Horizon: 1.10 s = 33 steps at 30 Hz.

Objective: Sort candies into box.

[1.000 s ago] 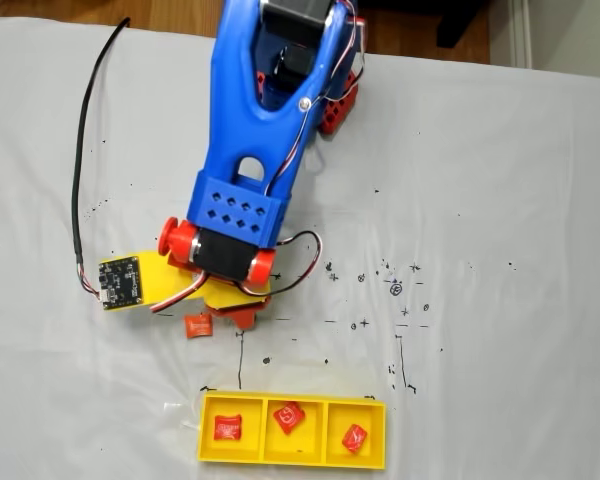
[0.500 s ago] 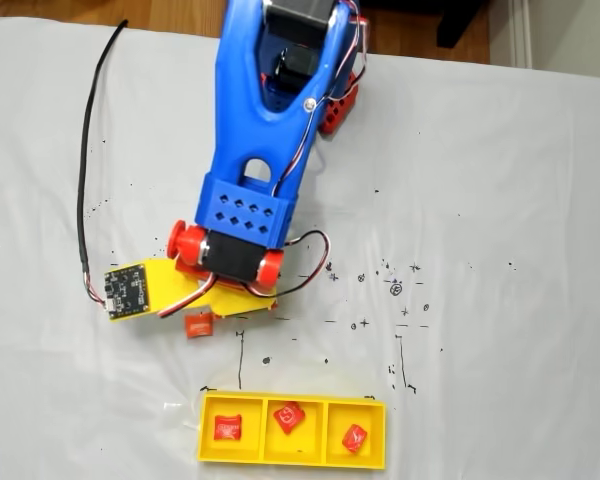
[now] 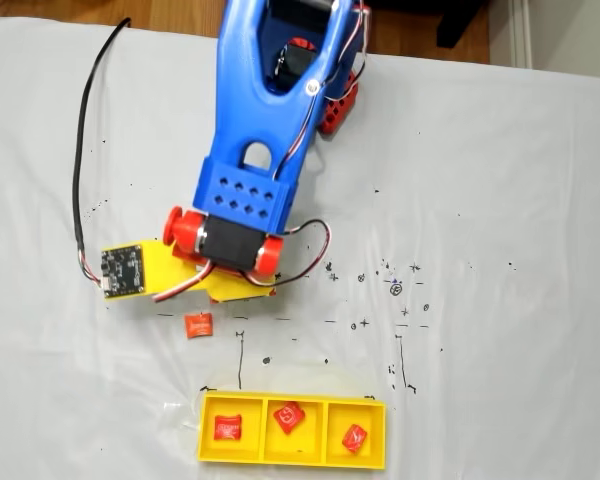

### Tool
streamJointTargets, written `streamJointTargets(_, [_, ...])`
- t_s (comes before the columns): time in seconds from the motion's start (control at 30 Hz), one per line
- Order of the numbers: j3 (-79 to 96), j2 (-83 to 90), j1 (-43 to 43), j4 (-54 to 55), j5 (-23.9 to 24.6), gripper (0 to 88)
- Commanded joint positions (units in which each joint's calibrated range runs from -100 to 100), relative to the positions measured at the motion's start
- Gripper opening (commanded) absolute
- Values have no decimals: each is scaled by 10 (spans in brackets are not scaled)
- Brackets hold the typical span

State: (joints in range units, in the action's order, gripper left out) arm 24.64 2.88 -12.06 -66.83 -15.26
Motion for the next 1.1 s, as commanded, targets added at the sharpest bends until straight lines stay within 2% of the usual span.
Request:
streamJointTargets(0.0, [-46, 98, 28, 0, 13, 2])
streamJointTargets(0.2, [-57, 182, 64, 41, 46, 2])
streamJointTargets(0.4, [-105, 196, 97, 60, 95, 2])
streamJointTargets(0.57, [-85, 194, 129, 165, 142, 2])
streamJointTargets(0.67, [-64, 187, 150, 226, 149, 2])
streamJointTargets(1.07, [-55, 109, 208, 318, 151, 2])
